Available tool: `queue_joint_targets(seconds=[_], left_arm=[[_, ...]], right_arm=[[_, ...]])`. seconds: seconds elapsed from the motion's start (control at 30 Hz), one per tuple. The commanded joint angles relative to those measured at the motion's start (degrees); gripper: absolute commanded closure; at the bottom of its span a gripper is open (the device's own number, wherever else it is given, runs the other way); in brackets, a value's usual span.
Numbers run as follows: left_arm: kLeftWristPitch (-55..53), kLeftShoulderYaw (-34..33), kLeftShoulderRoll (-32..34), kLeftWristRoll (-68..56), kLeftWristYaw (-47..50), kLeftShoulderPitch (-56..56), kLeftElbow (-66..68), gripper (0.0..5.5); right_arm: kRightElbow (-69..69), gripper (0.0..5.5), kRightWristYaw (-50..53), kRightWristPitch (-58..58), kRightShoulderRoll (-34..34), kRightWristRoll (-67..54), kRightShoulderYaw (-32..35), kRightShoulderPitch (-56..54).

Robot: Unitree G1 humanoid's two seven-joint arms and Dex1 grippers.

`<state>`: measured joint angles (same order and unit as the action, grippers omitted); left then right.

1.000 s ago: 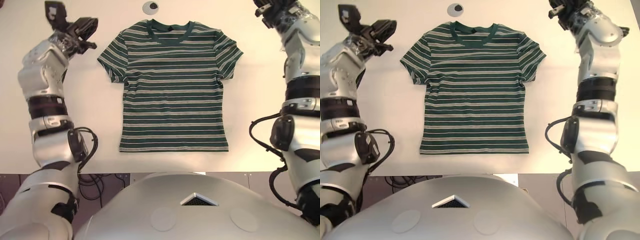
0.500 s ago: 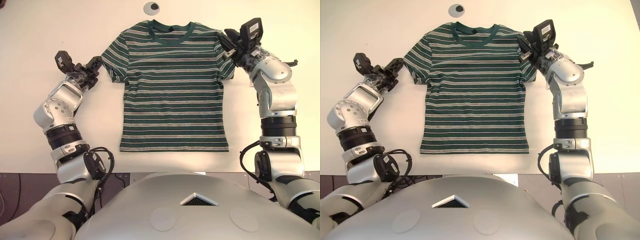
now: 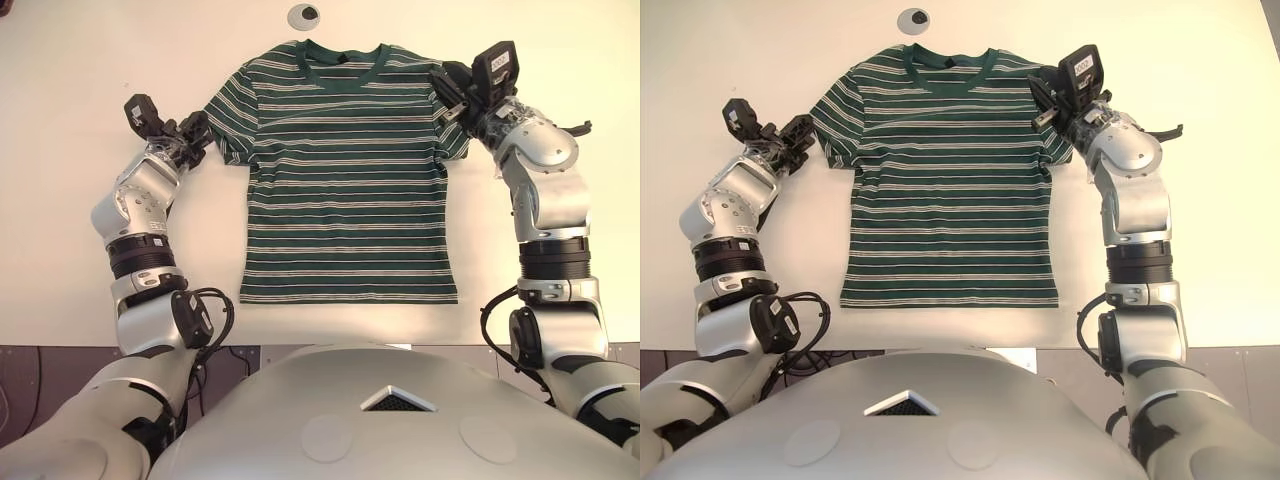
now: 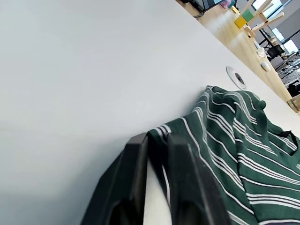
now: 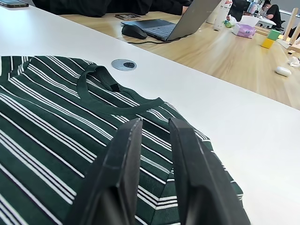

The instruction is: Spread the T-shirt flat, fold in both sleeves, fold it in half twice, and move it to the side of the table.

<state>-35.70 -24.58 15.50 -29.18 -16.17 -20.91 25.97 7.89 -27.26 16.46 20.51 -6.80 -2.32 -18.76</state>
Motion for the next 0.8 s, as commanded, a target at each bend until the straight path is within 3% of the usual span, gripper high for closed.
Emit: queue_joint_targets(seconds=[0.03,0.23,0.33,0.57,0.8], left_arm=[[2.0,0.6,-0.2,1.0,0.6,-1.6,1.6,5.46],[8.6,-0.1,0.7,2.0,1.4,-4.7,2.1,5.46],[10.4,2.6,1.4,4.1,0.6,-5.4,-0.9,5.46],[2.5,20.0,-0.7,12.4,-0.2,-4.0,-13.3,5.46],[0.5,29.1,-5.1,17.7,0.1,-5.5,-10.7,5.46]], right_arm=[[-0.6,4.46,0.5,0.2,-1.0,0.0,0.1,-0.1],[-1.0,4.46,3.3,-0.4,-2.0,0.0,1.0,1.7],[-1.0,4.46,7.3,-2.1,-3.6,0.3,2.7,3.3],[-3.5,4.46,13.2,-4.0,-6.3,1.3,3.3,7.6],[-3.2,4.46,14.5,-4.4,-6.8,1.5,3.4,7.3]])
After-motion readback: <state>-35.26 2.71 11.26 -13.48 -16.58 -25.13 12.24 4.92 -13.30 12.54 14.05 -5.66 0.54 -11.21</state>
